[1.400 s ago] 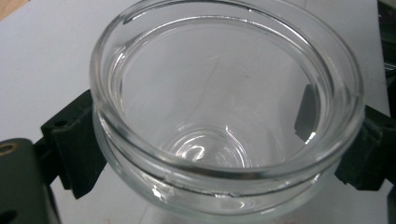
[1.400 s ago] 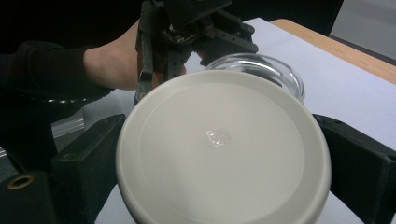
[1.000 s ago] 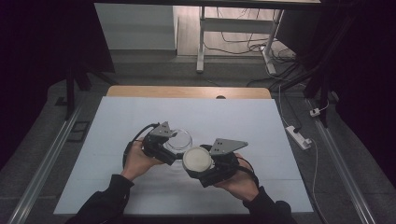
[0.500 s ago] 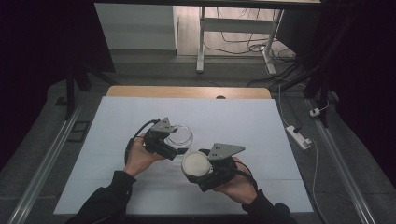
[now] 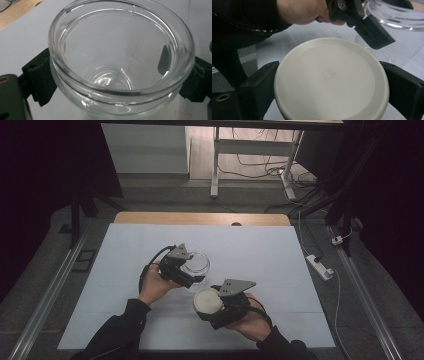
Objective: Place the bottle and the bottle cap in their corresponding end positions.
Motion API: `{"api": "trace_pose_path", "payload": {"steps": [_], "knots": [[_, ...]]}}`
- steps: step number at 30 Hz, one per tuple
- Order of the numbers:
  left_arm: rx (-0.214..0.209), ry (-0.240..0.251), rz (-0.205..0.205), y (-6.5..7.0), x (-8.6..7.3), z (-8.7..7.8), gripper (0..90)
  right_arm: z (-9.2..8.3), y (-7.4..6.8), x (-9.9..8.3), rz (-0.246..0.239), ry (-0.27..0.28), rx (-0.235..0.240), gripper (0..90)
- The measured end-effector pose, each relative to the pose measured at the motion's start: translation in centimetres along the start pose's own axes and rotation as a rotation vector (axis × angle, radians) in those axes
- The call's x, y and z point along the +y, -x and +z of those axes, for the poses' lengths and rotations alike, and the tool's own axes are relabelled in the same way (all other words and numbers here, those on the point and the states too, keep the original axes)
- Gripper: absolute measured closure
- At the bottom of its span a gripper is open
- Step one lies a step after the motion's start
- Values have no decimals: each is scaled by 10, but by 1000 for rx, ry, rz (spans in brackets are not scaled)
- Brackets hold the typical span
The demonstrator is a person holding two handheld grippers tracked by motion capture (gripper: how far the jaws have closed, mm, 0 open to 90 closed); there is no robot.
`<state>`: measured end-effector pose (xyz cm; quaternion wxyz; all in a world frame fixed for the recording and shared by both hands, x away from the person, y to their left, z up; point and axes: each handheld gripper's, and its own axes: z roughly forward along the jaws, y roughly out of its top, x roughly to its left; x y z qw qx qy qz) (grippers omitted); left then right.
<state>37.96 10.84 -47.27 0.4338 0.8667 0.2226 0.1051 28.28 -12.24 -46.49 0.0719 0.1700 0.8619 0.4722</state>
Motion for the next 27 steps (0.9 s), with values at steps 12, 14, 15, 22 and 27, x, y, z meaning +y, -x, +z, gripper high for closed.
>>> {"api": "trace_pose_path", "payload": {"steps": [12, 14, 15, 22, 27], "knots": [[7, 0, 10, -7, 7, 16, 73, 15, -1, -13, -5, -30, 0, 76], [10, -2, 12, -8, 8, 19, 73, 18, -1, -14, -6, -35, 0, 76], [12, -2, 12, -9, 8, 20, 73, 19, -1, -15, -8, -36, 2, 76], [32, -4, 15, -14, 12, 27, 73, 27, -1, -19, -14, -49, 2, 76], [45, 4, 4, -19, 14, 32, 73, 33, -1, -24, -20, -65, 5, 76]]}}
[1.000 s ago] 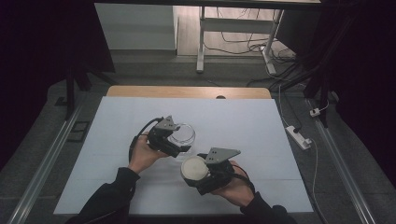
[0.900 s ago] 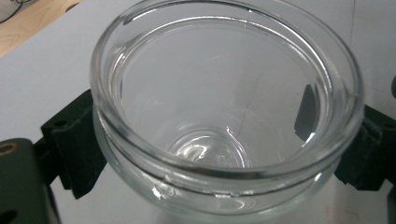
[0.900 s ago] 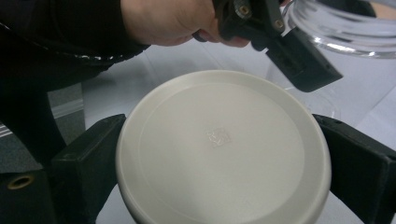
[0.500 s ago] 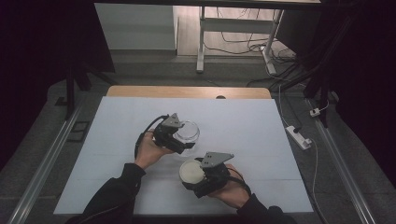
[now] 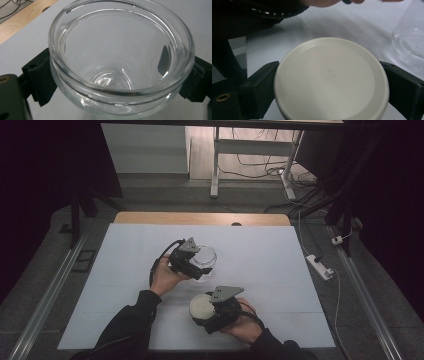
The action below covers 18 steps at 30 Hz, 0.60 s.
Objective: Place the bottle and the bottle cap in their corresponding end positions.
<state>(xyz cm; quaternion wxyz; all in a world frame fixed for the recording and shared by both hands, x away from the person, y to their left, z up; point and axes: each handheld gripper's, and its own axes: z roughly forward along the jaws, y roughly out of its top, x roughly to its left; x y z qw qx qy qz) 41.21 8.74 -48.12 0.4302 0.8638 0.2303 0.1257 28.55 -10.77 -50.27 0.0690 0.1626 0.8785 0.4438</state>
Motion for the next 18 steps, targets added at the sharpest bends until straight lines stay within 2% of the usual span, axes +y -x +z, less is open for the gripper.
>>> {"api": "trace_pose_path", "payload": {"steps": [18], "knots": [[45, -13, -39, -19, -2, 15, 73, 17, 8, -11, 1, -36, -18, 76]]}}
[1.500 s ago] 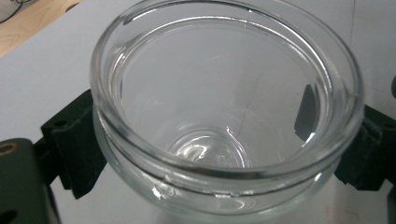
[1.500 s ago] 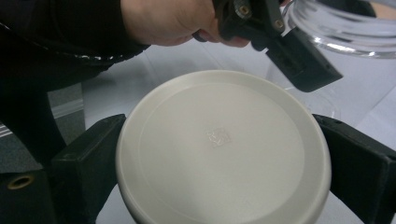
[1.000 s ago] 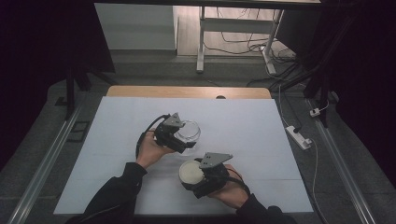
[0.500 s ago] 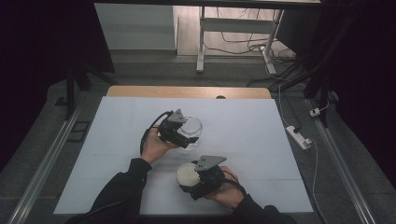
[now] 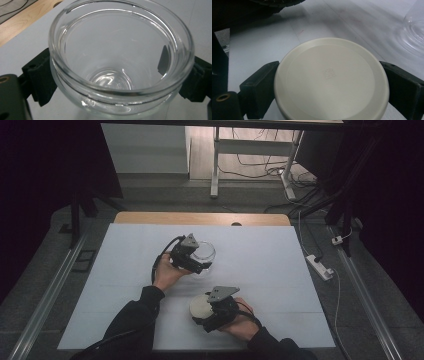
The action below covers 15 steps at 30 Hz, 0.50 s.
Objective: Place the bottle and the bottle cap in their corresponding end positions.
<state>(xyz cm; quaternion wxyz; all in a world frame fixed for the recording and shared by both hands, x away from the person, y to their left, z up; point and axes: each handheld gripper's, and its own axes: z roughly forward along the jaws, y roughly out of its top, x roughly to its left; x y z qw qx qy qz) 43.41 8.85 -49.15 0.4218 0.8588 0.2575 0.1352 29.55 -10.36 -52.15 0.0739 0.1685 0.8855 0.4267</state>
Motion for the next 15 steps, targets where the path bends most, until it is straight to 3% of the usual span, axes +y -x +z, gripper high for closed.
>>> {"api": "trace_pose_path", "payload": {"steps": [12, 15], "knots": [[8, 1, -7, -4, -4, 7, 73, 12, 5, -5, -19, -43, -15, 75], [6, 9, -11, -4, -6, 9, 73, 13, 7, -6, -3, -57, -10, 75]]}}
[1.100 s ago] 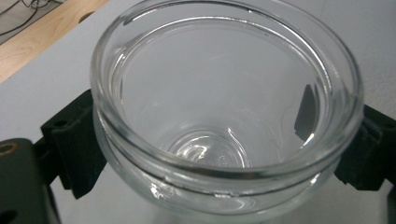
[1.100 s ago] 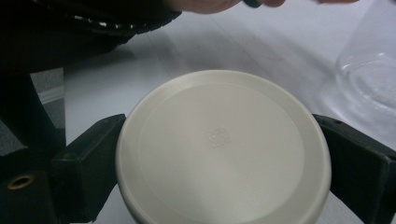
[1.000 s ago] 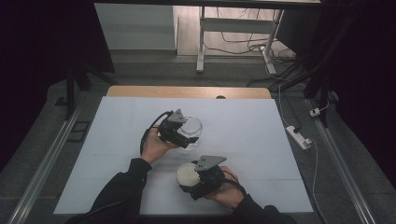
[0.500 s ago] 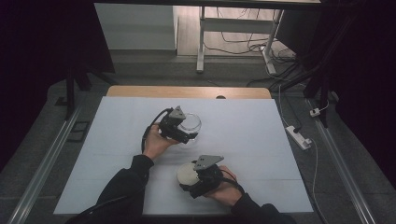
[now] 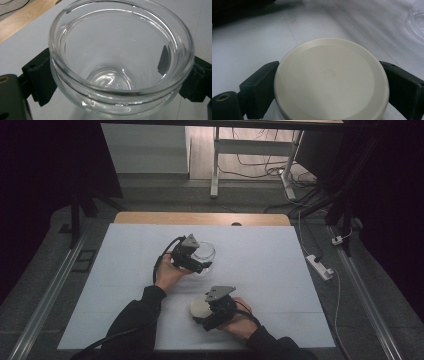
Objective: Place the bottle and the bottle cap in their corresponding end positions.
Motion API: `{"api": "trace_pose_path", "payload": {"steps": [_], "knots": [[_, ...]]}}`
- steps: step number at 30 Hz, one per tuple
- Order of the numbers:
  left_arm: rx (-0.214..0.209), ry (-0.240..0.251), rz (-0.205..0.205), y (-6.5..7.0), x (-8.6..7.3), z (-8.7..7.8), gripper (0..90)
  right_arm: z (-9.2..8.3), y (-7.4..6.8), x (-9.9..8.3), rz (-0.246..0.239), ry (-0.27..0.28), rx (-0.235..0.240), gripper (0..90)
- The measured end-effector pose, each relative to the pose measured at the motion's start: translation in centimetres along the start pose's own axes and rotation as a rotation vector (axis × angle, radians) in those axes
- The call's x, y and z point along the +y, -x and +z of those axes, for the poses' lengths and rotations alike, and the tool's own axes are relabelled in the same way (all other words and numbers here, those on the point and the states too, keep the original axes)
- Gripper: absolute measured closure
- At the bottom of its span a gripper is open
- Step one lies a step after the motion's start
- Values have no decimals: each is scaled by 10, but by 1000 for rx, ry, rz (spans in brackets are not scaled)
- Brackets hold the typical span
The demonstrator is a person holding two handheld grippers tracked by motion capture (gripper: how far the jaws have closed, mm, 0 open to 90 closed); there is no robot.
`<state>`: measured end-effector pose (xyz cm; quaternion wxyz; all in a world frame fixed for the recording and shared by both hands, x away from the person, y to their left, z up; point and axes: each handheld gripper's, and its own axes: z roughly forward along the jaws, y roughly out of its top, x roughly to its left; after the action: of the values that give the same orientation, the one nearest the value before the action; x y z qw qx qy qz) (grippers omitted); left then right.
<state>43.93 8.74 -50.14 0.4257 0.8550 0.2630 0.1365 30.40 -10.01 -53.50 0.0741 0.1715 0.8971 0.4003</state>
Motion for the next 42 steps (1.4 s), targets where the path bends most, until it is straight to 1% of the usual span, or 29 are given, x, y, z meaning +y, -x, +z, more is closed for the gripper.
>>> {"api": "trace_pose_path", "payload": {"steps": [3, 5, 6, 9, 12, 15, 19, 21, 24, 27, 30, 36, 40, 42], "knots": [[0, 2, 2, 0, 0, 0, 72, 3, 0, -1, 1, -24, 3, 74], [-4, 1, 12, 0, 0, 0, 71, 5, 0, -2, 9, -45, 20, 73], [-5, -3, 13, 0, 0, 0, 71, 6, 0, -3, 4, -46, 18, 73], [-3, -9, -2, -1, 0, 0, 70, 6, 0, -2, 5, -49, 18, 72], [-14, -4, -37, -4, -2, -1, 68, 6, 0, -2, 12, -49, 19, 63], [-10, -3, -41, -3, -2, 0, 67, 5, 1, -2, 23, -45, 27, 56], [-6, -23, -35, -3, -1, 0, 61, 5, 2, -2, 25, -44, 29, 48], [-10, -30, -39, -2, -2, 1, 50, 4, 2, -1, 26, -41, 29, 44], [-21, -39, -33, -2, -4, 1, 25, 3, 2, -1, 23, -40, 28, 40], [-35, -31, -39, -2, -6, 0, 8, 2, 2, -1, 26, -42, 28, 37], [-41, -35, -38, -2, -8, -2, 0, 1, 2, 0, 29, -38, 28, 34], [-45, -69, -34, -1, -17, -7, 0, -3, 3, 1, 36, -25, 26, 27], [-61, -77, -54, -1, -23, -11, 0, -6, 4, 1, 37, -18, 24, 23], [-73, -84, -63, -1, -26, -13, 0, -8, 5, 2, 46, -13, 21, 23]]}}
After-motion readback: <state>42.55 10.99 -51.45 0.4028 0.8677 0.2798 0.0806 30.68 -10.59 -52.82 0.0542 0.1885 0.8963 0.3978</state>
